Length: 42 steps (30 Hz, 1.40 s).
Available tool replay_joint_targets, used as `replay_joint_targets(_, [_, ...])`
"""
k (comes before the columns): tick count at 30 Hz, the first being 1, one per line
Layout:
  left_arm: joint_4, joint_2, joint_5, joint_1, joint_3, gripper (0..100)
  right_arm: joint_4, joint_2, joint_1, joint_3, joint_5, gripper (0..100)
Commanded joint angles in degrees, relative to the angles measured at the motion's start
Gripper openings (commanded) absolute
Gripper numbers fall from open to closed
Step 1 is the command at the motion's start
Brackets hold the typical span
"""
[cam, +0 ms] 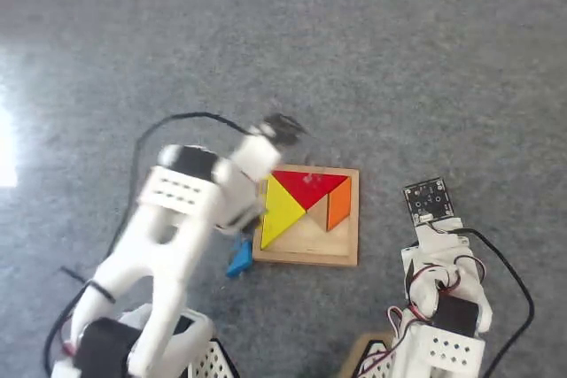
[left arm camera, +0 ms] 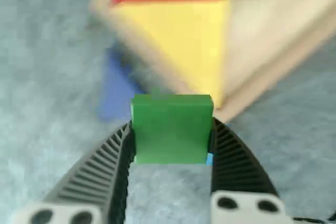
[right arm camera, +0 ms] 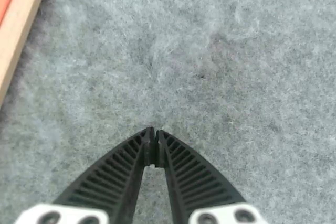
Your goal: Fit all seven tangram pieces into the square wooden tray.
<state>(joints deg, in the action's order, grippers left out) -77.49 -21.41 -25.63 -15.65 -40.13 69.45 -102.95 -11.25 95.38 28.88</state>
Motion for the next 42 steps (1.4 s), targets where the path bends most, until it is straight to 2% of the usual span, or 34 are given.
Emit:
replay_joint_targets(1, [1.14,-1.05,5.01,-9.23,0.75,1,0.31,-0.75,0.40,1.05,0.00,1.7])
replay_joint_targets(7, [8.00,7.74,12.13,-17.49,2.59,1,0.31,-0.75,0.40,1.05,0.00,1.7])
replay_joint_targets(12, [12.57,20.75,15.82,-18.64,7.43,1,0.31,-0.75,0.40,1.05,0.00,1.7])
replay_joint_targets(16, [14.86,22.42,17.41,-18.90,8.13,1,0.31,-0.75,0.40,1.05,0.00,1.7])
replay_joint_targets(21, [14.59,22.86,17.67,-18.46,9.01,2,0.31,-0.75,0.66,1.05,0.00,1.7])
replay_joint_targets(27, [11.96,22.59,17.41,-18.46,8.75,13,0.22,-0.75,0.57,1.05,0.00,1.7])
replay_joint_targets(37, [11.25,22.51,17.32,-18.37,8.75,14,0.22,-0.75,0.48,1.05,0.00,1.7])
replay_joint_targets(42, [11.08,22.68,17.41,-18.11,8.75,21,0.22,-0.75,0.48,1.05,0.00,1.7])
